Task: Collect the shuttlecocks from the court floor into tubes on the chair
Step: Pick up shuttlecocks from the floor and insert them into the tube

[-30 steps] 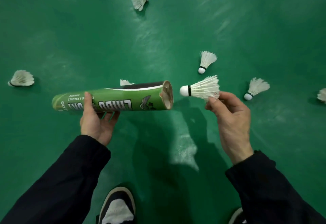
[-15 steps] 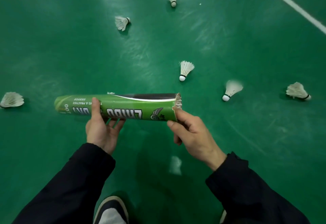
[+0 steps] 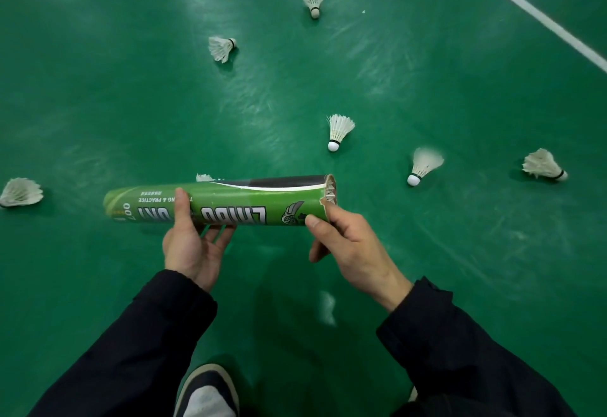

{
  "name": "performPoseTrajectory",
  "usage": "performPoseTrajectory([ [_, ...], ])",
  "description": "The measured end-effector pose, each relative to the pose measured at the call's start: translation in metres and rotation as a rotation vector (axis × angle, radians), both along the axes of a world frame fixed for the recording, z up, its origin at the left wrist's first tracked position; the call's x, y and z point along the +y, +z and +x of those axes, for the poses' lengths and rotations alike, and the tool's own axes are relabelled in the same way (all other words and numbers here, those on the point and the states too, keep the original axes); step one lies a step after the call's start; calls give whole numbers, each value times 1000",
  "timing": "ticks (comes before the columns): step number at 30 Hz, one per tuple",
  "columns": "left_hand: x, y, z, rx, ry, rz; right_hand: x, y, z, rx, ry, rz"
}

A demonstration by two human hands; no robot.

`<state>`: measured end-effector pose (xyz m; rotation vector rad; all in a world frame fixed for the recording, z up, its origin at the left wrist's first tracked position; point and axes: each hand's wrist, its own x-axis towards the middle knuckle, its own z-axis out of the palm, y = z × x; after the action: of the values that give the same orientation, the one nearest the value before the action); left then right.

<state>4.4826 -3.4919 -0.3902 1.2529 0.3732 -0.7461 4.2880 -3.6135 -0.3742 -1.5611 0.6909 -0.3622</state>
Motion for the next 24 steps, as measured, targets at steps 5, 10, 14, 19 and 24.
performPoseTrajectory([
  [5, -1, -3, 0, -5, -21, -4, 4, -4, 1, -36, -70, 95],
  [10, 3, -7, 23, 37, -57, -16, -3, -8, -9, -159, -333, 125],
  [14, 32, -10, 84, -103, 155, 249, -20, -16, -30, -207, -423, 266],
  [19, 44, -26, 95, -99, -100, 207, -29, -27, -38, -146, -352, 348],
  [24, 42, -29, 93, -163, -126, 232, -40, -28, -47, -108, -284, 415],
])
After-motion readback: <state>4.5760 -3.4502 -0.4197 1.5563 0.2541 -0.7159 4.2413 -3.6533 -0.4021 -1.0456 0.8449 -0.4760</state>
